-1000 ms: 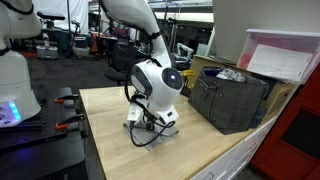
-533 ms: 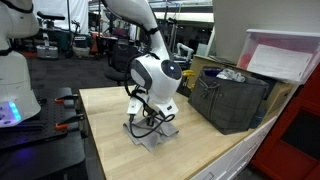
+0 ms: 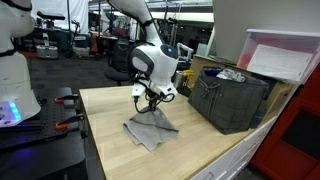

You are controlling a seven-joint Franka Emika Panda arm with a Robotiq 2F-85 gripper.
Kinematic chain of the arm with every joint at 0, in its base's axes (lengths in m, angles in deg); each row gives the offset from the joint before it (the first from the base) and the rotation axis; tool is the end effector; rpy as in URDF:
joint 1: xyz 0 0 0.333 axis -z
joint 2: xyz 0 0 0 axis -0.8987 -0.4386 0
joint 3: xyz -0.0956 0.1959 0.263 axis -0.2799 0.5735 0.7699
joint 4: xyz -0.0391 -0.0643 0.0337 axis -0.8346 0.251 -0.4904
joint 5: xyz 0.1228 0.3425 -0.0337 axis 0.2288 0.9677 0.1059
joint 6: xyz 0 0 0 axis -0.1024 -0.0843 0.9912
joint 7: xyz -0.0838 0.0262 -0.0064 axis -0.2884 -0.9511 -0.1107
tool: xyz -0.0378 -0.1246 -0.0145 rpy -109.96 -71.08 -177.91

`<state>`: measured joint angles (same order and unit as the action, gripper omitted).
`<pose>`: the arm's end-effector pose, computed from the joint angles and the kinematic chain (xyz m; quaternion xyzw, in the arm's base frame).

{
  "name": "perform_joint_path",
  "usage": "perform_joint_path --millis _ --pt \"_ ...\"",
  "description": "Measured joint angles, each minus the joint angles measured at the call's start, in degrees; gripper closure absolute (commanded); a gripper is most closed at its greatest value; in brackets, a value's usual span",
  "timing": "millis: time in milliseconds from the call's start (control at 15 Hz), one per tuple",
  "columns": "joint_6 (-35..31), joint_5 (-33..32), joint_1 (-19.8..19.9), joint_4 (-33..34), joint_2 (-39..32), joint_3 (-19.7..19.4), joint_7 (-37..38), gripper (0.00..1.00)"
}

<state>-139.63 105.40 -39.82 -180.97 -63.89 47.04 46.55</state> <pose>0.4798 -0.2425 0.2036 -0.9457 0.2660 -0.0384 0.1827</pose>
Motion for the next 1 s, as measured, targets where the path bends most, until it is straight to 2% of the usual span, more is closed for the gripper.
perform_joint_path --millis 333,533,733,1000 --pt "-1.0 -6.9 -11.0 0.4 3.3 3.0 7.9 0.99" --pt "-1.1 -12.2 -15.8 0.4 5.1 5.1 11.0 0.99" --pt "-1.1 -15.7 -18.3 0.5 6.3 6.4 11.9 0.99" --pt "-1.1 -16.7 -18.3 0.7 8.3 6.4 11.9 0.99"
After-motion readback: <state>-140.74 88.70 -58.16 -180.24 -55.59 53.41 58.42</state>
